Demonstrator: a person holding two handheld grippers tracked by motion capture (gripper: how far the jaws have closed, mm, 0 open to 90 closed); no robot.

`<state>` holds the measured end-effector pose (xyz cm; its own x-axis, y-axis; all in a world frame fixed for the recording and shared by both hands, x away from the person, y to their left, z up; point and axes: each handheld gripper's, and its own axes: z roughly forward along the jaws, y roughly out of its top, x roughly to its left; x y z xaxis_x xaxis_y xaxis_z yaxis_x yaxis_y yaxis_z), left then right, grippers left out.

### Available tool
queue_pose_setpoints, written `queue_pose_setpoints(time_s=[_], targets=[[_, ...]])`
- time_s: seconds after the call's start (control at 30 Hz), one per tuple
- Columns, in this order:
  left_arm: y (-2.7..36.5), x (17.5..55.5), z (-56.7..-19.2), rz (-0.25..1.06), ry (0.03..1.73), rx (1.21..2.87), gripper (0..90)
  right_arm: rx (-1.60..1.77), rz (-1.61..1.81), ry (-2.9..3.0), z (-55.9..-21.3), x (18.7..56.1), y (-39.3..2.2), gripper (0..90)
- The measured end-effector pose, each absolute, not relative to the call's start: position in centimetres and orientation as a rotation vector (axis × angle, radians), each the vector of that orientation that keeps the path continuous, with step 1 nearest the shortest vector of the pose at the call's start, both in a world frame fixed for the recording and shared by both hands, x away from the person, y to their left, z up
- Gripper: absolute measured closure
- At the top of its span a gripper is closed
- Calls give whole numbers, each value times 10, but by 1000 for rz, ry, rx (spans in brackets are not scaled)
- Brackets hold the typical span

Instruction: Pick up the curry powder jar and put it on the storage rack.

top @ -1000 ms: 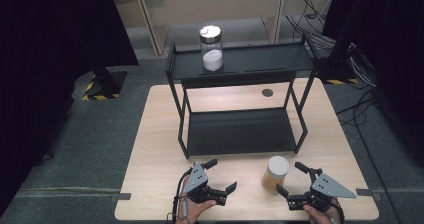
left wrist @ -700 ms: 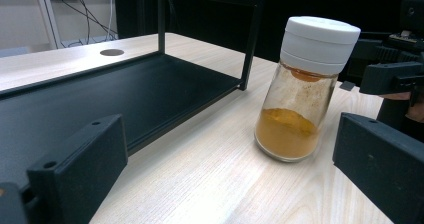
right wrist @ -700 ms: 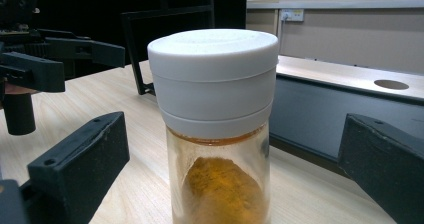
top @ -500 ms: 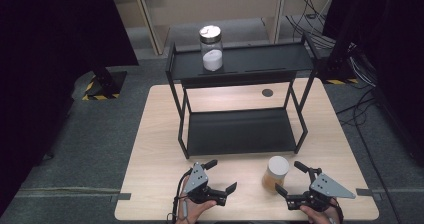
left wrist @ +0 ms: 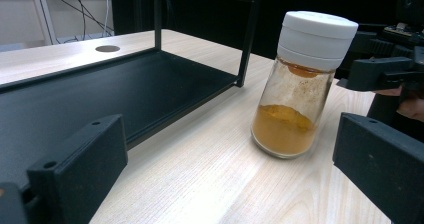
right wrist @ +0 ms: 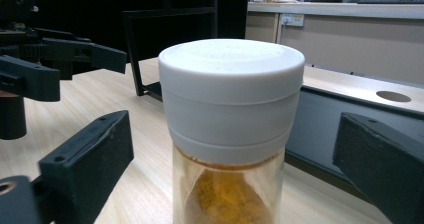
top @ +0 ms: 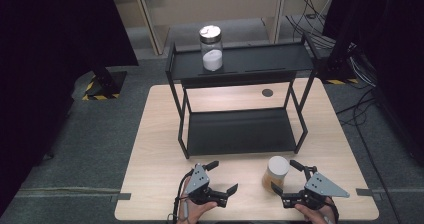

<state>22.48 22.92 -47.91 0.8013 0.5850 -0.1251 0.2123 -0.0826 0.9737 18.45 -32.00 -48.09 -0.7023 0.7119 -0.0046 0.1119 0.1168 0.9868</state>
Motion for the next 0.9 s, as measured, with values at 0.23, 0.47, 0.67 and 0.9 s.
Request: queue_pose_setpoints(time_s=[0.23, 0.47, 0.67, 0.9], targets=[[229, 225, -479, 347, 637, 1658, 3, 796, 1593, 1932, -480, 190, -314, 153], [229, 225, -479, 344, 638, 1661, 3, 785, 1578, 1954, -480, 195, -312, 255], [229, 226, -479, 343, 636, 1664, 3, 770, 1571, 1979, -480, 200, -309, 341], [228, 225, -480, 345, 634, 1667, 4, 780, 1565, 1983, -478, 199, -307, 351]])
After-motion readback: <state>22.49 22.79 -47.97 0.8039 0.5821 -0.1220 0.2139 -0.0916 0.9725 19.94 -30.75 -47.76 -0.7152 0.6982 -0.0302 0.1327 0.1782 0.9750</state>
